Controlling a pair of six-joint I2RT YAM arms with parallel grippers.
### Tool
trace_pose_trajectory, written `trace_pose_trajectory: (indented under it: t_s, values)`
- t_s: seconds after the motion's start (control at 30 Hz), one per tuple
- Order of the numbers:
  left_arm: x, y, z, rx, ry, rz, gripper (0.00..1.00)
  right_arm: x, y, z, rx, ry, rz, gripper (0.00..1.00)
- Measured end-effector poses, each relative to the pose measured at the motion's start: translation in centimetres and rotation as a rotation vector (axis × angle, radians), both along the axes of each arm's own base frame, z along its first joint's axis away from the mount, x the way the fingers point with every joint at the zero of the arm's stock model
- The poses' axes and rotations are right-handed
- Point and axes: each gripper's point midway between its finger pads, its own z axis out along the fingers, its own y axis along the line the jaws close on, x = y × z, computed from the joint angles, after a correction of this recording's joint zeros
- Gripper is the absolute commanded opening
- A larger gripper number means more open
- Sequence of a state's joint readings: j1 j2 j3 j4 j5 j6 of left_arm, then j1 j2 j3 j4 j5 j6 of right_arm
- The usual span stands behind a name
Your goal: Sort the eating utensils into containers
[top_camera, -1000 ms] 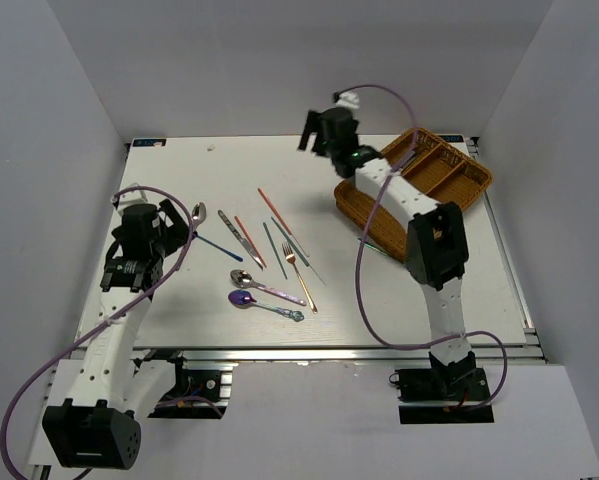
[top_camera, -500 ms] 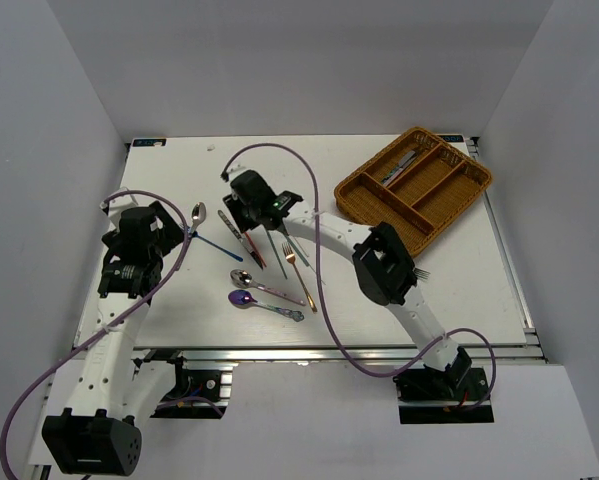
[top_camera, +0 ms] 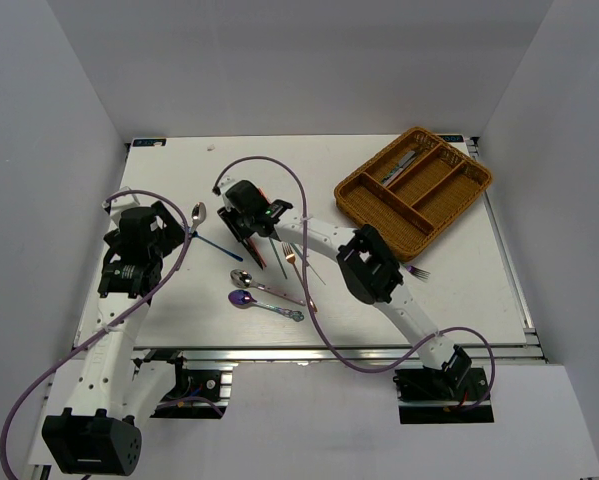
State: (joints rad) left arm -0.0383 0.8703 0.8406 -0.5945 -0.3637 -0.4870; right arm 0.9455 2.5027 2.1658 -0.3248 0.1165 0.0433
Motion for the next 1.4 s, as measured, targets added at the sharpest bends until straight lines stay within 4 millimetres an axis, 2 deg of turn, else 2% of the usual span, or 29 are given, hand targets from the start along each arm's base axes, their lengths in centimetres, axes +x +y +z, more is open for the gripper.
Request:
trace_pose_trajectory:
  t_s: [0.4, 0.6, 0.63, 0.67, 0.73, 0.77, 0.8, 0.93, 1.13, 1.2, 1.27, 1.33, 1.4]
  values:
    - [0.1, -0.5, -0.1, -0.014, 0.001, -0.023, 0.98, 0.8, 1.2, -0.7, 0.037, -0.027, 0.017, 0.38]
    - [0.1, -0.6, -0.1, -0.018, 0.001, -0.032, 0.98, 1.1, 1.6, -2.0, 0.037, -0.034, 0.023, 0.36]
    - [0.1, -0.6, -0.1, -0.018, 0.001, -0.034, 0.98, 1.2, 1.7, -2.0, 0.040, -0.036, 0.023, 0.33]
    - [0.1, -0.7, -0.1, -0.018, 0.001, -0.035, 0.98, 1.3, 1.9, -2.0, 0.044, -0.039, 0.023, 0.23]
    - [0.1, -0.7, -0.1, -0.018, 0.001, -0.035, 0.98, 1.5, 2.0, -1.9, 0.050, -0.045, 0.023, 0.13]
    - [0.1, -0.7, -0.1, -0.018, 0.001, -0.035, 0.98, 1.4, 2.0, -1.9, 0.049, -0.046, 0.024, 0.03]
    - [0.1, -0.7, -0.1, -0.018, 0.001, -0.036, 0.98, 1.4, 2.0, -1.9, 0.048, -0.049, 0.023, 0.00]
    - [0.1, -0.7, -0.1, -0.018, 0.001, -0.036, 0.98, 1.4, 2.2, -1.9, 0.054, -0.065, 0.017, 0.00]
    - [0.1, -0.7, 0.0, -0.016, 0.000, -0.038, 0.98, 0.3, 2.7, -1.6, 0.101, -0.026, 0.002, 0.00]
    - [0.2, -0.7, -0.1, -0.016, 0.000, -0.038, 0.98, -0.1, 2.7, -1.1, 0.132, 0.003, -0.011, 0.00]
    - [0.2, -0.7, -0.1, -0.016, 0.001, -0.038, 0.98, -0.7, 2.8, 0.4, 0.188, 0.049, -0.017, 0.00]
    - [0.2, -0.7, -0.1, -0.016, 0.002, -0.038, 0.98, -0.9, 2.4, 3.1, 0.273, 0.095, -0.041, 0.00]
    - [0.2, -0.7, -0.1, -0.017, 0.004, -0.039, 0.98, 0.0, 0.7, 7.5, 0.384, 0.139, -0.086, 0.00]
